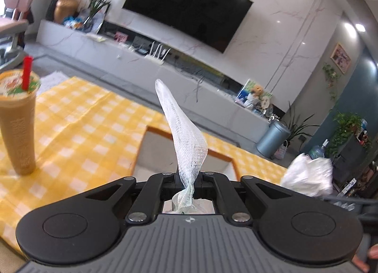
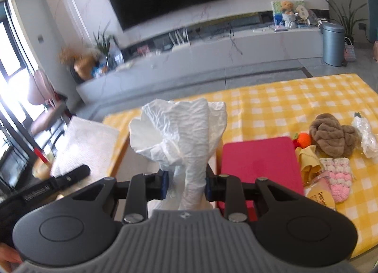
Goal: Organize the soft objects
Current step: 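Carry the tissue over the orange box with the right gripper while the left holds the mesh net, then open the right gripper to drop the tissue into the orange box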
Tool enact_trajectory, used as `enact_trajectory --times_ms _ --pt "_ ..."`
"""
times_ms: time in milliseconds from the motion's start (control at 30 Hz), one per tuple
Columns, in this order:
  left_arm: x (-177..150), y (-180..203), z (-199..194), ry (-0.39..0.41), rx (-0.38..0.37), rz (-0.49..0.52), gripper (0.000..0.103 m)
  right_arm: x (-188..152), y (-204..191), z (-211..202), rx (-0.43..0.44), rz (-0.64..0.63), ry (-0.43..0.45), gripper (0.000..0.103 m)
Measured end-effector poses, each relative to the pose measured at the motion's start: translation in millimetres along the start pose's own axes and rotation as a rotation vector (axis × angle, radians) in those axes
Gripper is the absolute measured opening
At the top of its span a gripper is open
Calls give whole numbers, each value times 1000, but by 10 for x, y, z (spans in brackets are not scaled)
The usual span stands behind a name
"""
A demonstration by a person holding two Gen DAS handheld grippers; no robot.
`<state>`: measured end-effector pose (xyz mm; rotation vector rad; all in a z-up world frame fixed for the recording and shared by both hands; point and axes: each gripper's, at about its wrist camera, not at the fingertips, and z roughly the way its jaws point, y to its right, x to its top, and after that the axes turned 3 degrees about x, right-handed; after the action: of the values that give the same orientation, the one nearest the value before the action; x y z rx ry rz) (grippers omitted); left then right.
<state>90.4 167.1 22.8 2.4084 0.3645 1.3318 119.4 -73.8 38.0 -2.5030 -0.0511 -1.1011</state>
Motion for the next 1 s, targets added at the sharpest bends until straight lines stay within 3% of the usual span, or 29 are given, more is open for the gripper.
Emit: enact_trajectory --times_ms 167,300,433,500,633,700,733,800,900,1000 --pt "-7 -103 21 -25 -11 -16 4 -110 -204 504 -69 -109 -103 28" --pt "-32 -69 57 -55 1 -14 5 -268 -390 741 -176 -320 -191 27" --pt "-62 -4 92 -71 1 1 5 -454 -400 890 -185 -406 -323 27" --pt "-66 11 95 -83 -16 1 5 -499 -359 939 -225 -421 -356 29" --pt "-60 -31 118 -127 -113 -47 5 -490 -298 956 -202 -430 -394 30" --pt "-59 -12 124 -128 -124 -44 5 -477 -315 949 -194 -452 -407 37" --pt "-61 10 124 -125 -118 -36 5 -475 -324 946 -184 -463 -406 40" --pt "-75 49 134 -124 -112 -15 5 -460 -367 910 -153 -490 -377 55" --pt "-99 111 167 -129 -130 17 5 -452 -349 724 -122 -478 -211 82" --pt "-125 187 178 -108 -130 54 5 -446 -256 530 -93 -426 -79 92"
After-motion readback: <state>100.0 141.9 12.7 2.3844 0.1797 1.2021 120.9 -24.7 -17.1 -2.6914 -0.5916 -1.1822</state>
